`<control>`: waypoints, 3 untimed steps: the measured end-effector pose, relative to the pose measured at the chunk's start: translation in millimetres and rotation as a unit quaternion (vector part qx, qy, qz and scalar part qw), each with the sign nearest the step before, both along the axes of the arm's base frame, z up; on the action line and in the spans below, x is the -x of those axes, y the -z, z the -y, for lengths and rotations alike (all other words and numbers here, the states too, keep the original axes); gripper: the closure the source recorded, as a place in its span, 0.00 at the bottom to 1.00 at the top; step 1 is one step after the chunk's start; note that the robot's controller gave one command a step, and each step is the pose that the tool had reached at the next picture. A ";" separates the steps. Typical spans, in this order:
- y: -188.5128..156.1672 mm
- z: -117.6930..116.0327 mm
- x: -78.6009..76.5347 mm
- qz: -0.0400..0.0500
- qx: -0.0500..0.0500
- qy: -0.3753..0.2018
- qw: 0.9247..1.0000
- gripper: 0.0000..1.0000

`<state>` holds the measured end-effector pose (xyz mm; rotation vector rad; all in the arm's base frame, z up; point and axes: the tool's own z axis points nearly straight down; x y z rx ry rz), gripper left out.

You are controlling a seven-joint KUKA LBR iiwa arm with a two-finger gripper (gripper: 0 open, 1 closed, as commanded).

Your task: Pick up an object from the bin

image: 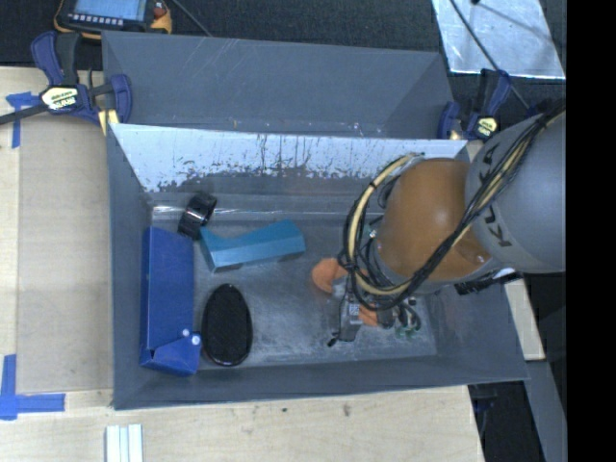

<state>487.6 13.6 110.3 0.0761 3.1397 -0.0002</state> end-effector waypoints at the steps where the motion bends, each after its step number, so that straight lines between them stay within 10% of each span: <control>1: -0.1 0.0 -0.1 0.000 0.000 0.000 1.000 0.00; 2: -0.1 0.0 -0.1 0.000 0.000 0.000 1.000 0.00; 3: -20.9 35.5 -41.2 0.000 -0.001 0.003 1.000 0.00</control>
Offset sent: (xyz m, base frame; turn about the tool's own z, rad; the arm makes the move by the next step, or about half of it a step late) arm 0.0000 0.0000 0.0000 0.0000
